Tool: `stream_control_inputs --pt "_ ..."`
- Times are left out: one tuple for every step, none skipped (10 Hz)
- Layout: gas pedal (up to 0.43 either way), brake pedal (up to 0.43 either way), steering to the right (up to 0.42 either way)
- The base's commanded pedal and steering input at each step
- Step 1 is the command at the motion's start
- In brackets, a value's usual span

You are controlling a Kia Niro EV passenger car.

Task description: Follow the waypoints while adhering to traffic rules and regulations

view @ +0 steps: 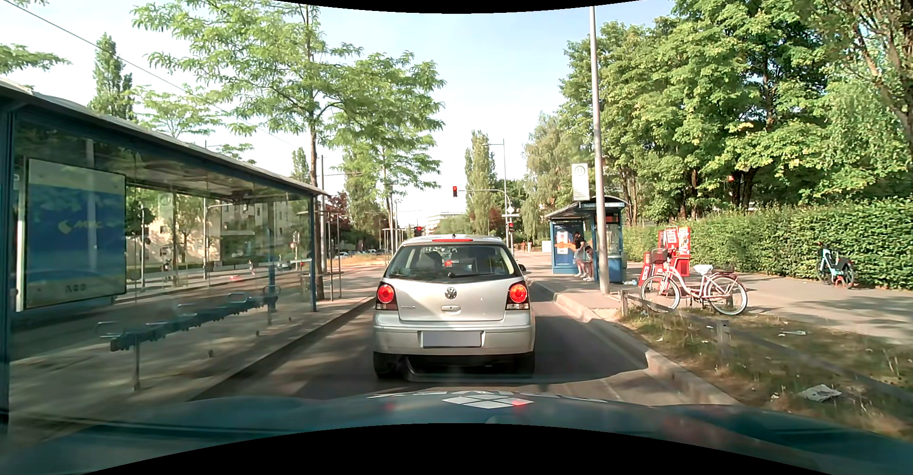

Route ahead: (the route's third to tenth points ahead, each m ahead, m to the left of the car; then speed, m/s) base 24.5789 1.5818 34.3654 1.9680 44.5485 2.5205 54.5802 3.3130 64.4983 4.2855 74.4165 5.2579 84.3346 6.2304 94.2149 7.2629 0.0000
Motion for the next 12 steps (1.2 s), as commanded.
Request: stream_control_inputs --pt "0.000 0.226 -0.003" --pt "0.000 0.226 -0.003" --pt "0.000 0.226 -0.003" --pt "0.000 0.226 -0.003" --pt "0.000 0.226 -0.003" --pt "0.000 0.226 -0.003" --pt "0.000 0.226 -0.003" --pt "0.000 0.226 -0.003" --pt "0.000 0.226 -0.004" --pt "0.000 0.226 -0.003" --pt "0.000 0.226 -0.003" --pt "0.000 0.226 -0.003"
